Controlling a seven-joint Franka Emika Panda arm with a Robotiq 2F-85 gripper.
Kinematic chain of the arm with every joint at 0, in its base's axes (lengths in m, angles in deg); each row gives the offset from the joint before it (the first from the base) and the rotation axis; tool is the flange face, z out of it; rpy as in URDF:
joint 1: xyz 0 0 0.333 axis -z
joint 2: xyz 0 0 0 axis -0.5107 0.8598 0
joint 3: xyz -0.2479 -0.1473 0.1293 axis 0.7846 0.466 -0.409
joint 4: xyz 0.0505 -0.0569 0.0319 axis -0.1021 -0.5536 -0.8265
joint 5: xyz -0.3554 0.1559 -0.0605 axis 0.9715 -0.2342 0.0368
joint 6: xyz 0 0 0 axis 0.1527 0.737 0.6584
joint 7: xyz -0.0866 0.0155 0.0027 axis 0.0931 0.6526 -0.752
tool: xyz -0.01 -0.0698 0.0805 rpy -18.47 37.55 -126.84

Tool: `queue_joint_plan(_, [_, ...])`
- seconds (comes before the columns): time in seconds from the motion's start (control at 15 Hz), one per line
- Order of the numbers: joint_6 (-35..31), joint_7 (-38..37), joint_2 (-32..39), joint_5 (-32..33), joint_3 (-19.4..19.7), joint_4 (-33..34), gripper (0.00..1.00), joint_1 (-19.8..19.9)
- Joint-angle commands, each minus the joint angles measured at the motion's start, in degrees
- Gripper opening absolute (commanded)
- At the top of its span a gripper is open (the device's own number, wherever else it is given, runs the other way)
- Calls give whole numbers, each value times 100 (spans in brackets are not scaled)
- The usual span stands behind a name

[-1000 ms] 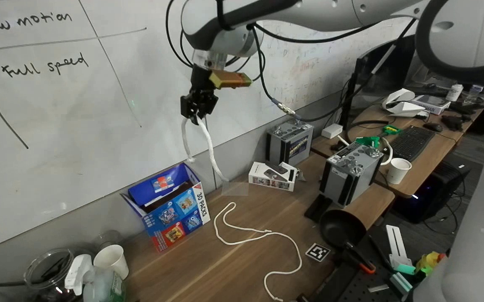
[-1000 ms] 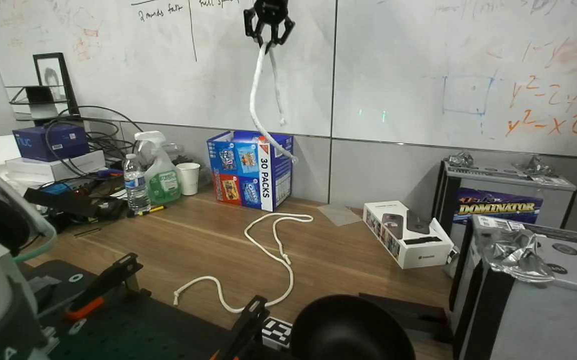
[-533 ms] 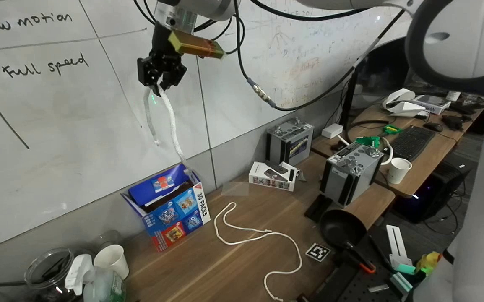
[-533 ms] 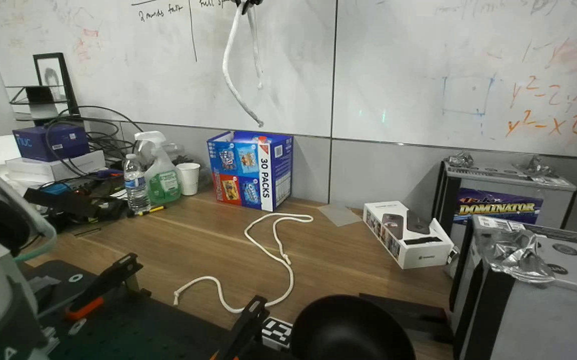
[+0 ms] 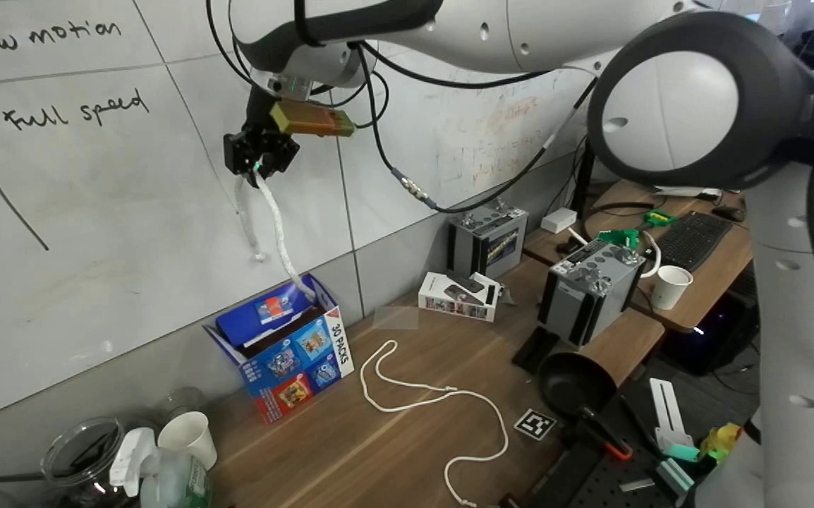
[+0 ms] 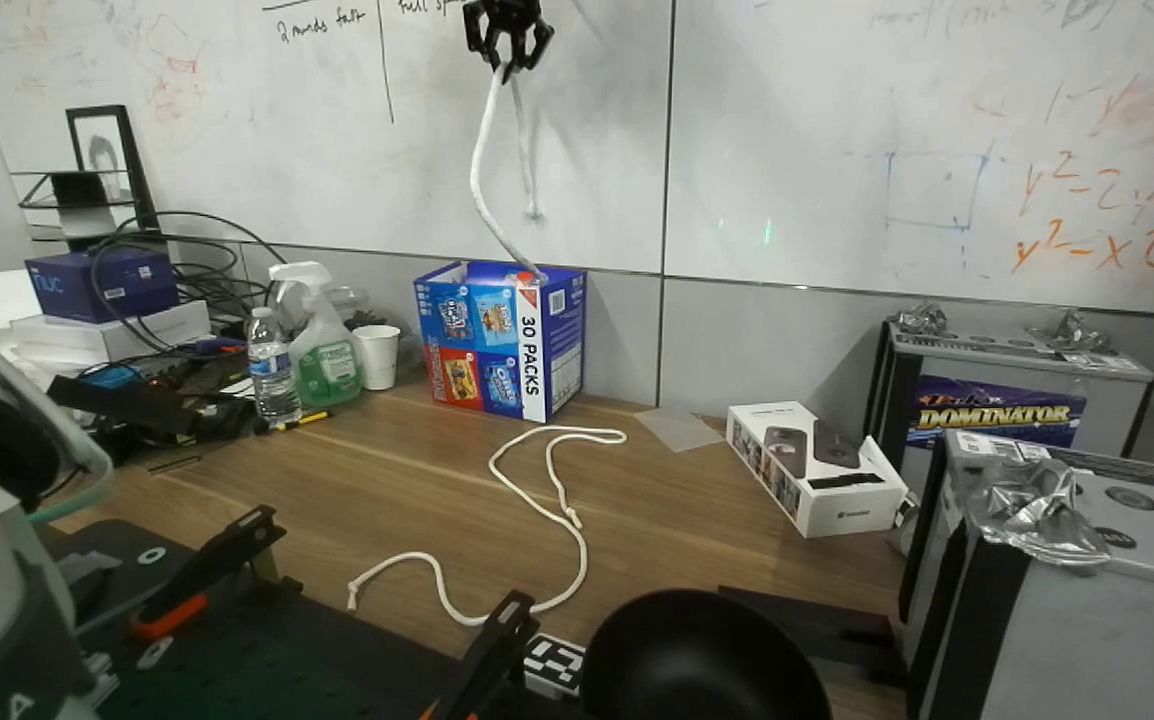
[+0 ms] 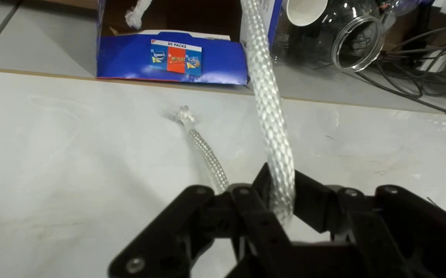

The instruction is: Put the ropes in the box

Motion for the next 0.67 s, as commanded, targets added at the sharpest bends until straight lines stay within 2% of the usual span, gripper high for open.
queue_joint_plan(0.0, [-232, 158, 427, 23, 58, 412, 5, -36])
queue_joint_plan(0.33, [-234, 305, 713, 19, 41, 533, 5, 0])
queue_joint_plan(0.6, [229, 1072, 743, -74, -151, 617, 5, 134])
